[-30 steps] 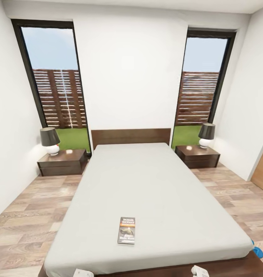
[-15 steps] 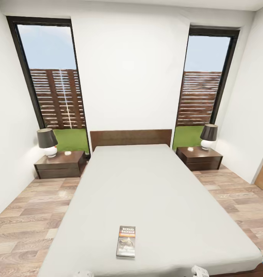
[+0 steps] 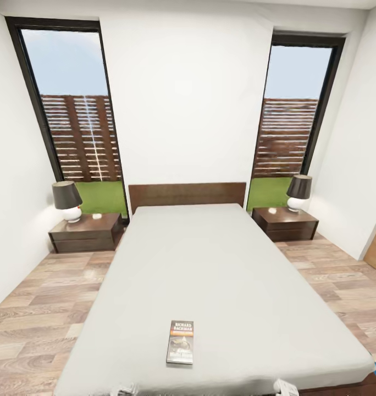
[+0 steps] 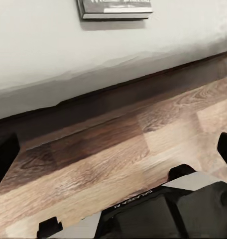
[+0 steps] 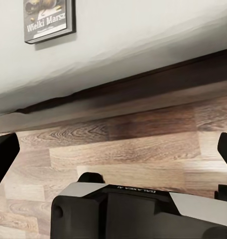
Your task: In the bedroom, move the book from the bed onto either nightstand, and place the two sandals side by side next to the bed.
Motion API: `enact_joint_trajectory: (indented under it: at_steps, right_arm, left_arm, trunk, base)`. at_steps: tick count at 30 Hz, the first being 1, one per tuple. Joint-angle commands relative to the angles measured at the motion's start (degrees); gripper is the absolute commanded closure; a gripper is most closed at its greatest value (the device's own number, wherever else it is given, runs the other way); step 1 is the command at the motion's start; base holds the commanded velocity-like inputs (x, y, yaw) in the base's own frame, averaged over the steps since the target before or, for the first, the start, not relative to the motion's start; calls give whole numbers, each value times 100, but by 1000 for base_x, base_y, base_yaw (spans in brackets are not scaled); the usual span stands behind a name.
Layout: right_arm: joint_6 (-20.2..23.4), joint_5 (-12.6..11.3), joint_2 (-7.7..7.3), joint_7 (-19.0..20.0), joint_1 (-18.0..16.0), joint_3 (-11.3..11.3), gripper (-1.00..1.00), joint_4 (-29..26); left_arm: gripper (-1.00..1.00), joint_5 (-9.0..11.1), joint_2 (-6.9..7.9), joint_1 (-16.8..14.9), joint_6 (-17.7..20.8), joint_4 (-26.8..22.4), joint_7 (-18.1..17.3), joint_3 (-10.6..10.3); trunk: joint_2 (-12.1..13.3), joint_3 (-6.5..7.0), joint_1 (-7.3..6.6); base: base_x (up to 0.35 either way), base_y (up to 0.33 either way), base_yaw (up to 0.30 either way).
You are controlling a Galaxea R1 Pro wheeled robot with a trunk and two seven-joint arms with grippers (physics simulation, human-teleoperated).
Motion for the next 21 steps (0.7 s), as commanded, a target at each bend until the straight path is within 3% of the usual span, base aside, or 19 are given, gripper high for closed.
enact_joint_trajectory:
  at_steps: [1,3,5,9,10,11,14,16,18,19,21]
  right_arm:
    - [25,-62,0,30,-5,41,-100,12]
    - [25,-62,1,32,-5,41,-100,12]
    - [25,-62,1,34,-5,41,-100,12]
    - [25,-62,-1,31,-5,41,-100,12]
    - [25,-62,0,34,-5,41,-100,12]
    - [25,-62,0,33,-5,41,-100,12]
    - [25,-62,1,33,-5,41,-100,12]
    - [25,-62,1,34,-5,41,-100,12]
    - [18,-62,1,35,-5,41,-100,12]
    - [0,-62,1,35,-5,41,-100,12]
    - [-73,-62,1,37,-5,41,-100,12]
  left_arm:
    - [-100,-8,-1,-16,274,-209,-358,48]
    - [-100,160,-21,-30,1037,-950,-828,50]
    - [-100,306,-34,-34,1647,-1678,-1008,42]
    - [-100,683,-118,-38,2872,-3208,-1178,28]
    - [-100,899,-223,-39,3412,-4017,-1203,26]
    - [-100,987,-267,-39,3638,-4408,-1208,25]
    - [-100,1157,-409,-45,4091,-5294,-1203,25]
    - [-100,1228,-649,-161,4400,-5889,-1176,25]
    - [-100,1261,-821,-408,4563,-6144,-1127,25]
    - [-100,1270,-889,-558,4611,-6182,-1037,24]
    - [-100,1301,-1036,-895,4659,-6038,-363,24]
  trunk:
    - [-5,-12,2]
    - [-5,-30,2]
    - [-5,-48,2]
    - [-5,-84,2]
    - [-5,-93,2]
    - [-5,-102,2]
    - [-5,-129,2]
    - [-5,-147,2]
    - [-5,-165,2]
    - [-5,-174,2]
    - [-5,-192,2]
  base:
    - [0,0,0]
    - [0,0,0]
    - [0,0,0]
    - [0,0,0]
    - [0,0,0]
    - [0,0,0]
    - [0,0,0]
    - [0,0,0]
    - [0,0,0]
    - [0,0,0]
    - [0,0,0]
